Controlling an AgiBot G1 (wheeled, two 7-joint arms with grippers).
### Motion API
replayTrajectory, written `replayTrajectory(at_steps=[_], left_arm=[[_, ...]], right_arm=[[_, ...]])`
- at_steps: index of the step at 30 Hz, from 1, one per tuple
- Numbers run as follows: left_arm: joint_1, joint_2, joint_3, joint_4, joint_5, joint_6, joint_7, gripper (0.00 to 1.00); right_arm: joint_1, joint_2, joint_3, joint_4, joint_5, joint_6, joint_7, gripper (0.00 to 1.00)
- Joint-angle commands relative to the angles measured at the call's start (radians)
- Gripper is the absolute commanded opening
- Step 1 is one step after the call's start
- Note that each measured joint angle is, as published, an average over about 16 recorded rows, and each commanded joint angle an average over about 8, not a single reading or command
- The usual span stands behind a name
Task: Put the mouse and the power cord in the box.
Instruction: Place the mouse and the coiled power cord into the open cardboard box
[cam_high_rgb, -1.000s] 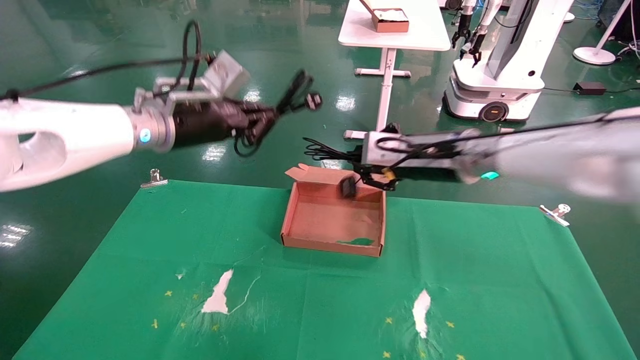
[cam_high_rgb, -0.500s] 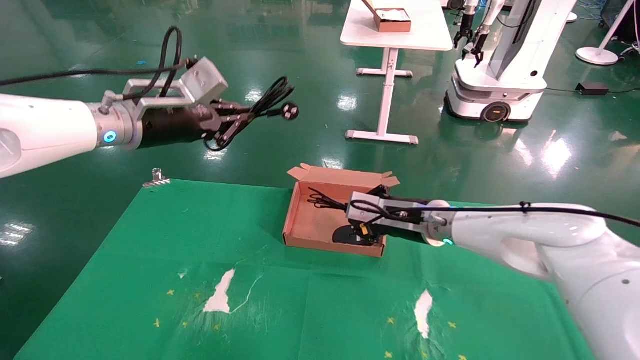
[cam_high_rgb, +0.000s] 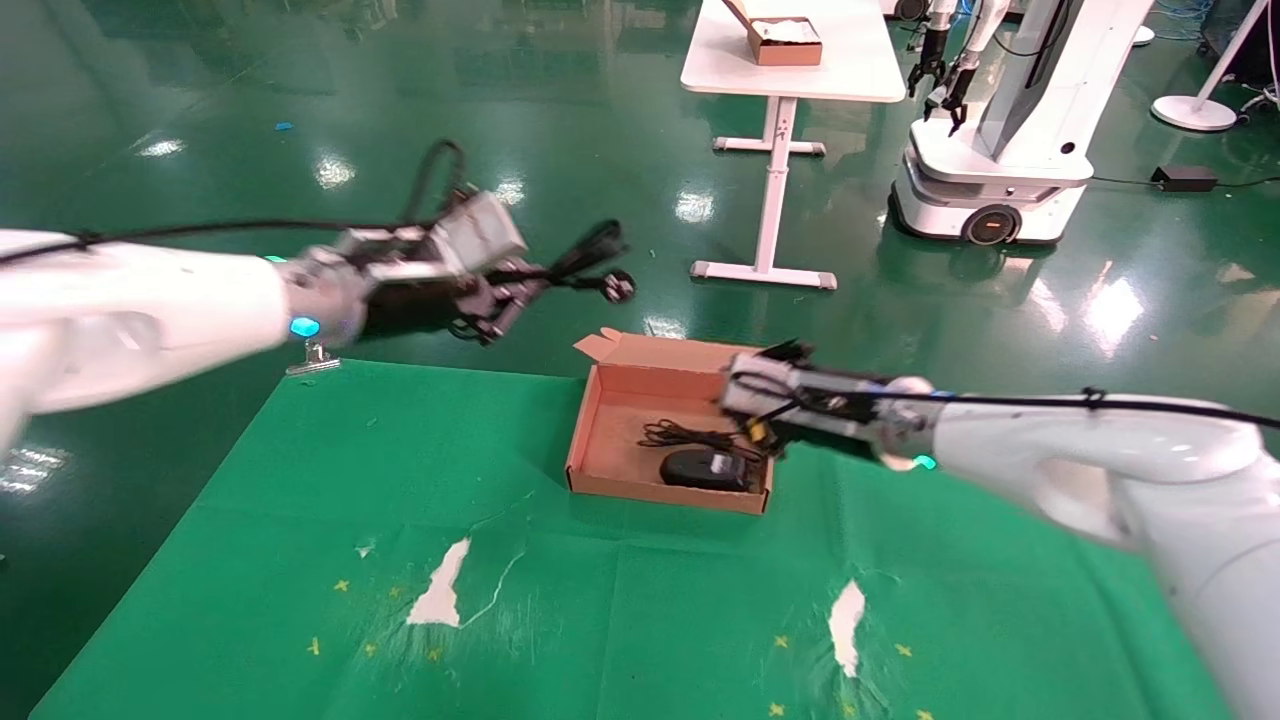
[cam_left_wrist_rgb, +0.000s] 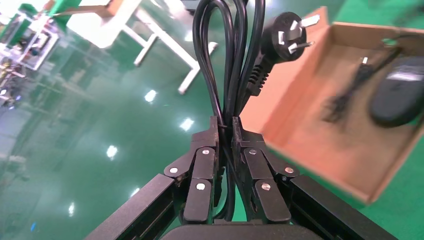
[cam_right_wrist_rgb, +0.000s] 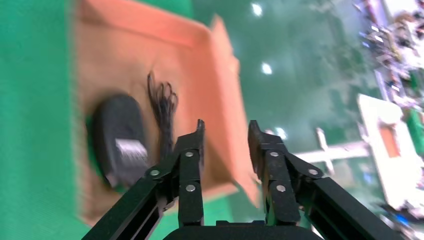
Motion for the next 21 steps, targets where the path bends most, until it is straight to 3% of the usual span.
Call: replayTrajectory(at_steps=[1, 5, 8, 17, 21], left_arm=[[0.010, 0.025, 0.003, 0.009, 0.008, -0.020, 0.007, 0.00], [0.087, 0.049, 0.047, -0.083, 0.026, -0.034, -0.080, 0.00], [0.151, 0.054, 0.110, -0.200, 0.029, -0.043, -0.178, 0.00], [0.209, 0.047, 0.359, -0.471, 0.024, -0.165, -0.467, 0.00], [0.186, 0.048, 0.462, -0.525, 0.041, -0.262, -0.578, 0.02]], right_arm=[[0.007, 0.009, 0.006, -0.013, 0.008, 0.028, -0.016, 1.00], [0.077, 0.062, 0.029, -0.014, 0.036, 0.043, -0.043, 1.00], [0.140, 0.120, 0.040, 0.001, 0.050, -0.007, -0.066, 1.00], [0.285, 0.318, 0.025, 0.040, 0.040, -0.406, -0.079, 1.00], [0.319, 0.359, 0.014, 0.042, 0.026, -0.474, -0.059, 1.00]])
